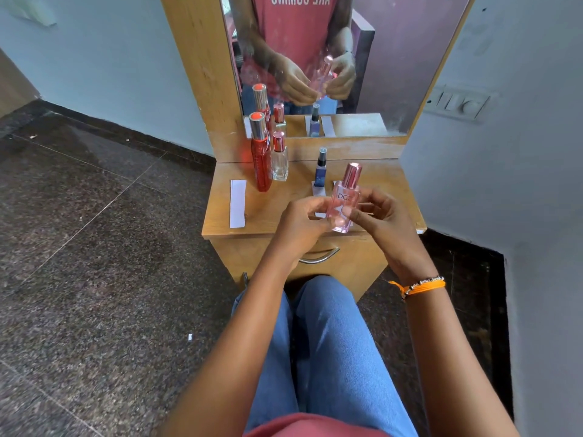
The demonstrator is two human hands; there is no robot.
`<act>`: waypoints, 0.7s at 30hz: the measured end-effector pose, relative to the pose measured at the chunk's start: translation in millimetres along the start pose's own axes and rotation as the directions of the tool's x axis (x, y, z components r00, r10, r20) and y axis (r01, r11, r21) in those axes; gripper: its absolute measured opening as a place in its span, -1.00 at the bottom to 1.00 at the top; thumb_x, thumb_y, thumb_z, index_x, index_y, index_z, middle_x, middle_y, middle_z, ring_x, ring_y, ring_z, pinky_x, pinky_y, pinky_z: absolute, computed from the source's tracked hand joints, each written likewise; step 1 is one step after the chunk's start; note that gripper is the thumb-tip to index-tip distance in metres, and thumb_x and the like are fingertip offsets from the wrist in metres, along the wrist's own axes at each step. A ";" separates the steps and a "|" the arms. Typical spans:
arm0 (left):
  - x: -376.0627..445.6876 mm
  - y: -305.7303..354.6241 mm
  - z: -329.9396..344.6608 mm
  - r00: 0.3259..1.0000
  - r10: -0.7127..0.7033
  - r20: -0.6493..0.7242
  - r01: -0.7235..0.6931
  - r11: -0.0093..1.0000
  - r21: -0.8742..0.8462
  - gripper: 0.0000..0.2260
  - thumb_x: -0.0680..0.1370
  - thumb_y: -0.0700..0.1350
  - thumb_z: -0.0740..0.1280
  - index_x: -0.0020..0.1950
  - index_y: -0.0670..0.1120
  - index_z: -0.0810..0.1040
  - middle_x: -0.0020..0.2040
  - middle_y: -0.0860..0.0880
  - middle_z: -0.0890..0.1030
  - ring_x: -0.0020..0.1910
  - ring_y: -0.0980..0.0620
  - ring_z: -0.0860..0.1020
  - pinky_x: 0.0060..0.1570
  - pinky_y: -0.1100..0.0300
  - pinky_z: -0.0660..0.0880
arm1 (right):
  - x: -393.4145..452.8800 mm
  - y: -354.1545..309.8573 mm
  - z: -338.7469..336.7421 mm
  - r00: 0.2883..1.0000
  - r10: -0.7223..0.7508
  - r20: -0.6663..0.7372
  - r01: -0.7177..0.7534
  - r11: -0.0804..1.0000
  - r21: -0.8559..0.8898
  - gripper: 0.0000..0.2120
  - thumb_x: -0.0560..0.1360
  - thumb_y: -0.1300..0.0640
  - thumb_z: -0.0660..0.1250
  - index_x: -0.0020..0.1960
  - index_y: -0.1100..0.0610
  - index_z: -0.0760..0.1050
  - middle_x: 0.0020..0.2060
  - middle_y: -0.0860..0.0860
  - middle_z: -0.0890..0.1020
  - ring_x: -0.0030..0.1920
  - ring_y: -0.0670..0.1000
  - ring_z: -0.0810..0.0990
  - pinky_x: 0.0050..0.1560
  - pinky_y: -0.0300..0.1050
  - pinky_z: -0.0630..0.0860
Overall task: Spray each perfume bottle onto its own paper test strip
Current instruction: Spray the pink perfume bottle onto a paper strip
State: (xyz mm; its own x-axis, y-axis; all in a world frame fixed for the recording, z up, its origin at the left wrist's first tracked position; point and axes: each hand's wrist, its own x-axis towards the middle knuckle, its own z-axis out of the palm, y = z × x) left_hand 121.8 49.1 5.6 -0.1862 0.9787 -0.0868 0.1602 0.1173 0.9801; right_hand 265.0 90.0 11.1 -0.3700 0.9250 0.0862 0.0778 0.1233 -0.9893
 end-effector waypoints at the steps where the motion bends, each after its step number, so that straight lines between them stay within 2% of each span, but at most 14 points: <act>1: 0.4 -0.6 0.3 1.000 -0.001 0.005 0.001 1.000 0.002 -0.74 0.41 -0.19 0.45 0.09 -0.01 0.62 0.08 0.04 0.65 0.15 0.13 0.54 0.25 0.09 0.42 | 0.2 1.4 -0.5 1.000 -0.004 -0.019 0.003 1.000 -0.023 -0.76 0.40 0.25 0.45 0.07 0.14 0.58 -0.13 -0.01 0.66 -0.13 -0.06 0.57 0.00 -0.14 0.53; 5: 2.9 -2.1 3.7 1.000 -0.008 -0.020 0.008 1.000 0.004 -0.61 0.47 -0.22 0.39 0.28 0.00 0.50 0.21 0.04 0.58 0.13 0.12 0.54 0.20 0.15 0.46 | 9.4 6.9 -2.9 0.982 -0.045 -0.185 0.030 0.996 -0.084 -0.83 0.38 0.24 0.48 -0.09 0.04 0.60 -0.24 -0.05 0.64 -0.21 -0.10 0.57 -0.12 -0.17 0.53; 7: 5.0 -2.4 2.2 0.998 -0.013 -0.068 0.015 1.000 0.025 -0.66 0.51 -0.21 0.34 0.27 -0.01 0.50 0.18 0.02 0.58 0.09 0.12 0.54 0.17 0.16 0.48 | 19.6 11.9 -2.6 0.959 -0.060 -0.278 0.023 0.990 -0.136 -0.82 0.40 0.25 0.45 -0.04 0.06 0.59 -0.20 -0.06 0.65 -0.17 -0.08 0.59 -0.12 -0.17 0.53; 9: 6.7 -3.6 -1.3 0.994 -0.008 -0.105 0.014 0.999 0.049 -0.72 0.52 -0.20 0.32 0.22 -0.02 0.53 0.09 0.04 0.60 0.07 0.10 0.54 0.14 0.17 0.48 | 32.2 14.4 -1.7 0.944 -0.101 -0.315 0.033 0.976 -0.213 -0.79 0.42 0.28 0.41 0.04 0.14 0.58 -0.12 -0.03 0.65 -0.10 -0.06 0.59 -0.09 -0.27 0.51; 11: 7.7 -5.7 -4.3 0.993 -0.002 -0.121 0.009 0.998 0.057 -0.75 0.52 -0.22 0.30 0.18 -0.03 0.56 0.02 0.04 0.60 0.07 0.09 0.54 0.12 0.21 0.47 | 45.4 13.7 -0.6 0.939 -0.155 -0.307 0.066 0.957 -0.283 -0.77 0.44 0.32 0.39 0.09 0.19 0.55 -0.07 -0.02 0.62 -0.06 -0.06 0.58 -0.10 -0.42 0.48; 15: 8.7 -9.3 -7.4 0.990 -0.005 -0.138 0.011 0.999 0.042 -0.76 0.52 -0.26 0.27 0.12 -0.03 0.58 -0.06 0.06 0.59 0.00 0.13 0.55 0.06 0.31 0.46 | 71.0 14.5 2.1 0.937 -0.212 -0.278 0.104 0.928 -0.357 -0.75 0.44 0.35 0.37 0.11 0.21 0.52 -0.06 0.01 0.62 -0.02 -0.02 0.59 -0.03 -0.31 0.50; 19: 10.6 -10.6 -8.6 0.988 0.004 -0.155 0.003 0.999 0.045 -0.76 0.52 -0.27 0.26 0.10 -0.04 0.59 -0.02 0.02 0.62 -0.04 0.22 0.53 -0.01 0.42 0.42 | 86.0 19.9 4.8 0.948 -0.207 -0.244 0.105 0.922 -0.373 -0.75 0.44 0.40 0.31 0.10 0.22 0.53 -0.08 0.01 0.61 -0.03 0.00 0.59 -0.07 -0.41 0.46; 21: 11.5 -11.7 -8.6 0.987 -0.001 -0.161 0.007 0.999 0.038 -0.77 0.53 -0.27 0.26 0.10 -0.03 0.59 -0.01 0.02 0.62 -0.04 0.24 0.53 0.00 0.44 0.43 | 87.8 24.8 5.6 0.955 -0.192 -0.224 0.097 0.922 -0.376 -0.74 0.45 0.40 0.30 0.10 0.22 0.53 -0.08 0.01 0.62 -0.03 0.00 0.59 -0.04 -0.36 0.48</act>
State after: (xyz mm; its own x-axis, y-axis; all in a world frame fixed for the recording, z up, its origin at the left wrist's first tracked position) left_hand 109.4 57.6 -5.3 -0.3398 0.9387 -0.0581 0.1956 0.1309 0.9719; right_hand 229.3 172.2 -6.5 -0.1607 0.9406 0.2991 0.3838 0.3387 -0.8590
